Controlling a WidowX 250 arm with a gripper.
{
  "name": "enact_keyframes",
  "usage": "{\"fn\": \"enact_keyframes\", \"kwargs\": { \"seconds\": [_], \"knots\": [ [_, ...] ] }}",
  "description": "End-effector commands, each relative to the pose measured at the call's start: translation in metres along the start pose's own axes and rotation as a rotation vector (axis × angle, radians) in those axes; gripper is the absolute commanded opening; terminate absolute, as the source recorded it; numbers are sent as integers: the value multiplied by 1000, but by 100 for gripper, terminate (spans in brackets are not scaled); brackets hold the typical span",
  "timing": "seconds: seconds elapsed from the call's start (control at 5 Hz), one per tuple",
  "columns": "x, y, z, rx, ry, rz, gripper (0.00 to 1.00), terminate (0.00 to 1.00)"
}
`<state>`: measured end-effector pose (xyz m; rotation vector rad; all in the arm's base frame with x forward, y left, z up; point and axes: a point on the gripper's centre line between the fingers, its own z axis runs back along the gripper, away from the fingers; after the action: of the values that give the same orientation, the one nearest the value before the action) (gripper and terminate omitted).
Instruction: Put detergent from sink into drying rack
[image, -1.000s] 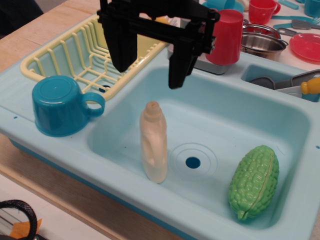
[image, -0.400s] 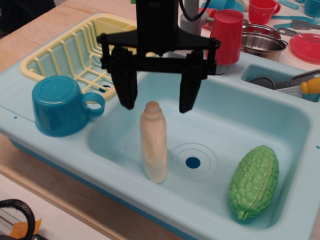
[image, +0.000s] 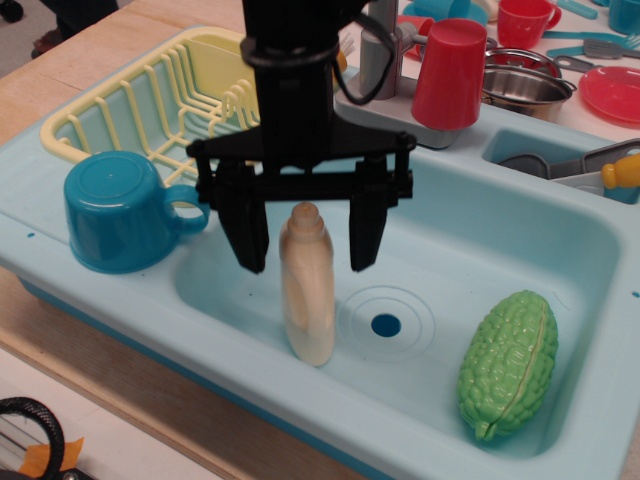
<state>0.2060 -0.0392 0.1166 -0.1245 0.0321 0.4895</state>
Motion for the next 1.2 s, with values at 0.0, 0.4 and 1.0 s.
{"fn": "enact_keyframes", "kwargs": {
  "seconds": [0.0,0.4,1.0],
  "knots": [
    [8,1,-13,-36,-18,13,100,0],
    [8,-3,3,22,-31,18,0,0],
    [45,-5,97,185,-189,-93,0,0]
  ]
}}
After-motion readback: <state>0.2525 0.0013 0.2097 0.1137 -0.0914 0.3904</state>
